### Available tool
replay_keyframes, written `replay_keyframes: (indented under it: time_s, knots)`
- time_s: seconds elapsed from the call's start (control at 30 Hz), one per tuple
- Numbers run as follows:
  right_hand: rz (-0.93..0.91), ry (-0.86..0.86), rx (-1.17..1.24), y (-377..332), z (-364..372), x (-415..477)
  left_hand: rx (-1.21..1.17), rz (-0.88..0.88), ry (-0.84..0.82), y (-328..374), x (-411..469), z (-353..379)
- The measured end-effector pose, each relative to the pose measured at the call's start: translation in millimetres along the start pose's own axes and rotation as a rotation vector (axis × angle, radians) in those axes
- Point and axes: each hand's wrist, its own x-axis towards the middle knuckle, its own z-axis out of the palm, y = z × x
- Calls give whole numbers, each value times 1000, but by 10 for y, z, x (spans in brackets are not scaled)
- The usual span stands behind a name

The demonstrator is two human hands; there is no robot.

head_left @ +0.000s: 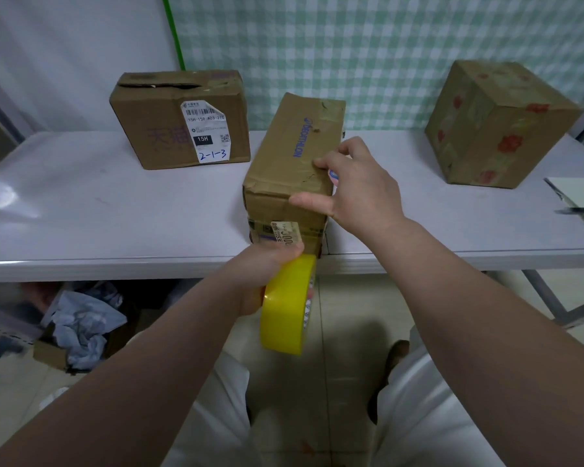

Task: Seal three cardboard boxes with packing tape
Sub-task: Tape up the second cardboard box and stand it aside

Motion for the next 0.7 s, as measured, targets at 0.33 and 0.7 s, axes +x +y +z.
replay_keyframes:
  time_s: [0.33, 0.7]
  knots:
    - [-31, 30, -2, 17, 54, -36, 119, 95, 182, -132, 39, -23]
    - [-43, 6, -7, 15, 92, -76, 212, 160, 254, -144, 84, 19]
